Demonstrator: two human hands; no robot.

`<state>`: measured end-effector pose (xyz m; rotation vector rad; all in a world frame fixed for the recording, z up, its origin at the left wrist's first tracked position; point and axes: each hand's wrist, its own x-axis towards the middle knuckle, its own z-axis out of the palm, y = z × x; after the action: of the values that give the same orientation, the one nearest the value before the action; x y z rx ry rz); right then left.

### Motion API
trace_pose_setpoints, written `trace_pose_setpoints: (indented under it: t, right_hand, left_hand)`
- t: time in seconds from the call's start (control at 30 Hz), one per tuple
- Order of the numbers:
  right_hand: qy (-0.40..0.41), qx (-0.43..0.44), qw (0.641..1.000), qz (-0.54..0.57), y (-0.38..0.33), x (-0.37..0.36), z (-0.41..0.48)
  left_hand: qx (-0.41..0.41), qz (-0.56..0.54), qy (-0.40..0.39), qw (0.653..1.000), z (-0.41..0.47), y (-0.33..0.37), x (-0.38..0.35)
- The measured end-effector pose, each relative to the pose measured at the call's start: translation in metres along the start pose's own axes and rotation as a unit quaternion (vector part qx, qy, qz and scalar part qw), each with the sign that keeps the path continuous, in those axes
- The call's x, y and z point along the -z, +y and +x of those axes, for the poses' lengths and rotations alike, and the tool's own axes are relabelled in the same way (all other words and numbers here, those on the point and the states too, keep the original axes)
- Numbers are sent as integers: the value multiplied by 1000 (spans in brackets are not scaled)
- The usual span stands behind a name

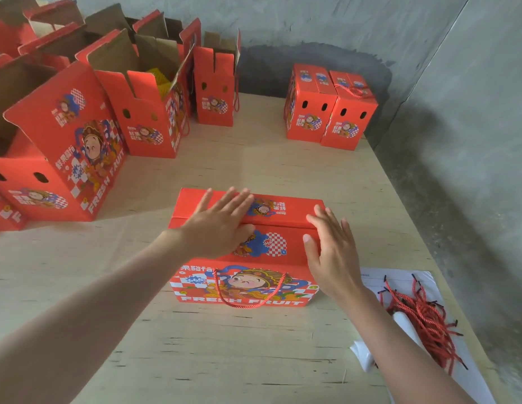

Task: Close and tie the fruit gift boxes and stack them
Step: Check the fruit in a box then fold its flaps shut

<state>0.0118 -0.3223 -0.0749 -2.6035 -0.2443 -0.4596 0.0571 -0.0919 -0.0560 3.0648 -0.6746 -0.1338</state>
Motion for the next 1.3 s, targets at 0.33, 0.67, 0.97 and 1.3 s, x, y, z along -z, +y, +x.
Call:
trace_pose_setpoints:
  t: [0.33,0.67,0.97,1.3]
  right_hand:
    - [-42,-2,998,-52,1,-2,-7]
    - [-206,119,966,-103,3,6,60]
    - [-204,88,968,-118,5,-7,65]
    - [-162,-71,980,-95,-5,-5,17]
  left_hand:
    - [-40,-22,58,997,-9,78,-18]
    - [12,-32,136,990,-32,87,-16]
    - [87,-157,193,965,-86,117,-68]
    - [92,-331,87,935,-14,20,-35]
